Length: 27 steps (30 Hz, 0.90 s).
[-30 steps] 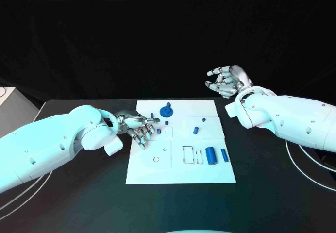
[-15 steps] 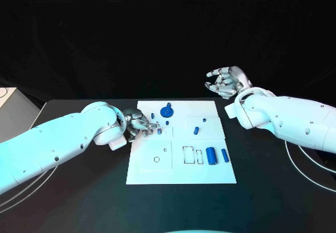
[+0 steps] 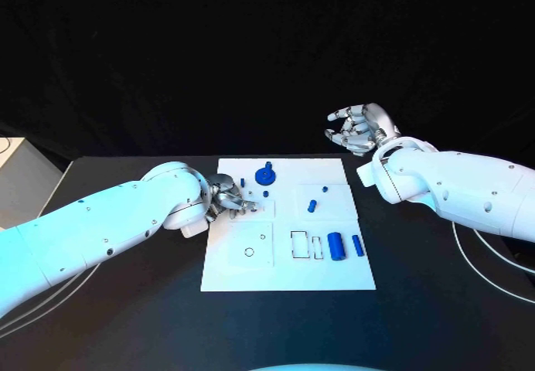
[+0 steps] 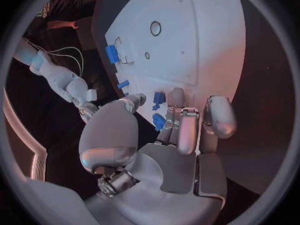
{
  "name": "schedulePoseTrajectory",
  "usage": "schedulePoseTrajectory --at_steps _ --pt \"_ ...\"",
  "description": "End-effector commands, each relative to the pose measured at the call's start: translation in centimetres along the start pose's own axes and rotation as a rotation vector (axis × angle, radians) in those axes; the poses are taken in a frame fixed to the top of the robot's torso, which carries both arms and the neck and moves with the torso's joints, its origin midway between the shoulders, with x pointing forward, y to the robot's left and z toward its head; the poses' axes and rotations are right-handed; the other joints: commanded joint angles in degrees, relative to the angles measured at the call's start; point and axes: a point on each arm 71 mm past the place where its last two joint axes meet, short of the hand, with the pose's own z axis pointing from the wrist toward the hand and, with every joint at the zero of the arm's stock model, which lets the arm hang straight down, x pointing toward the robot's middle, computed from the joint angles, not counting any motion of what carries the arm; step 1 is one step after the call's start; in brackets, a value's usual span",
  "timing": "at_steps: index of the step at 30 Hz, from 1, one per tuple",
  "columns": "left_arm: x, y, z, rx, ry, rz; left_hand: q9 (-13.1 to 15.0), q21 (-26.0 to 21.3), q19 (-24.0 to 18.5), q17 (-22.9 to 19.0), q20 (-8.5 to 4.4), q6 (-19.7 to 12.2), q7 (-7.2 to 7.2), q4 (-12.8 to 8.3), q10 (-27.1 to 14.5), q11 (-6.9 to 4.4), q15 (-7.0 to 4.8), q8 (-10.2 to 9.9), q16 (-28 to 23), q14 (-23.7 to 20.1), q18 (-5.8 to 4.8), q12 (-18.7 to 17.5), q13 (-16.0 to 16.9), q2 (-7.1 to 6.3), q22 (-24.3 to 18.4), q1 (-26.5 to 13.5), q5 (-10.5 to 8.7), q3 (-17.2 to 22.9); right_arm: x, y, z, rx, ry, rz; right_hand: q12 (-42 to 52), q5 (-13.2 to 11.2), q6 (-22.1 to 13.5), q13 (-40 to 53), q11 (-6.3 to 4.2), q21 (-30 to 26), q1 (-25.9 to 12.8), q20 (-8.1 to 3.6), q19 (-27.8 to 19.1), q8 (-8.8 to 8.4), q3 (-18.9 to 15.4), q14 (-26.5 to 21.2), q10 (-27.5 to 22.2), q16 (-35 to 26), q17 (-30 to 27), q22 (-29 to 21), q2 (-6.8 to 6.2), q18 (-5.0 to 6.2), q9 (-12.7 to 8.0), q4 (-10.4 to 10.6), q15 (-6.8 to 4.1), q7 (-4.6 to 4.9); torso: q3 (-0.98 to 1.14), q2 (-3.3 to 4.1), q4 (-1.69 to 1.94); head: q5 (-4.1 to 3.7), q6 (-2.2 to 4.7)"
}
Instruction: Assemble the parts on the task board
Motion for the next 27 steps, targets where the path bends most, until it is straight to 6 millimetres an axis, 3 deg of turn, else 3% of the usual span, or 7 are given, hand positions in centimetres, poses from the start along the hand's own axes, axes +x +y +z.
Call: schedulePoseTrajectory --at_steps 1,13,16,27 --pt "0.0 -0.3 0.1 -0.005 0.001 0.021 0.15 2.62 1.2 6.87 -0.13 1.12 -0.27 -0.14 1.05 -0.33 -0.53 0.73 1.38 2.95 -1.27 1.38 1.15 0.71 3.05 -0.1 -0.38 1.02 0.2 0.1 0.0 -0.007 0.014 -0.006 0.4 0.29 -0.44 0.01 -0.11 0.14 -0.16 -0.09 0.29 0.36 0.36 0.03 0.09 0.17 0.15 0.2 -0.53 0.92 -0.07 -0.03 0.06 0.15 0.04 0.0 0.0 -0.01 -0.1" --pt "0.1 -1.2 0.3 0.012 -0.007 -0.001 1.5 4.54 1.96 9.82 -0.64 1.73 -0.88 -0.76 3.54 -0.94 -1.08 1.94 2.33 4.21 -1.69 4.21 6.27 0.24 5.38 3.04 -0.2 3.51 0.3 0.1 0.1 -0.004 0.018 -0.008 0.4 0.29 -0.44 0.01 -0.11 0.14 -0.16 -0.09 0.29 0.36 0.36 0.03 0.09 0.17 0.15 0.2 -0.53 0.92 -0.07 -0.03 0.06 0.15 0.09 0.07 -0.02 -0.12 -0.29" --pt "0.0 -1.3 0.4 0.011 -0.009 -0.004 1.82 4.69 1.91 9.9 -0.7 1.61 -0.89 -1.42 3.34 -0.98 -1.13 2.07 2.34 4.24 -1.7 4.26 6.5 -0.13 5.54 4.9 -0.39 4.04 0.3 0.0 0.1 -0.004 0.019 -0.009 0.46 0.44 -0.41 -0.01 -0.11 0.15 -0.27 -0.09 0.32 0.41 0.56 0.06 0.16 0.2 0.19 0.21 -0.55 0.92 -0.07 0.03 0.05 0.16 0.11 0.0 0.02 -0.08 -0.34" --pt "0.0 -1.6 0.8 0.008 -0.009 -0.013 2.0 4.84 1.94 10.19 -0.71 1.63 -0.89 -1.33 3.5 -0.98 -1.12 2.14 2.42 4.35 -1.74 4.4 6.98 0.25 5.72 5.69 -0.47 4.36 0.4 0.1 0.1 -0.004 0.021 -0.01 0.46 0.44 -0.41 -0.01 -0.11 0.15 -0.27 -0.09 0.32 0.41 0.56 0.06 0.16 0.2 0.19 0.21 -0.55 0.92 -0.07 0.03 0.05 0.16 0.02 0.0 -0.03 -0.23 -0.49"
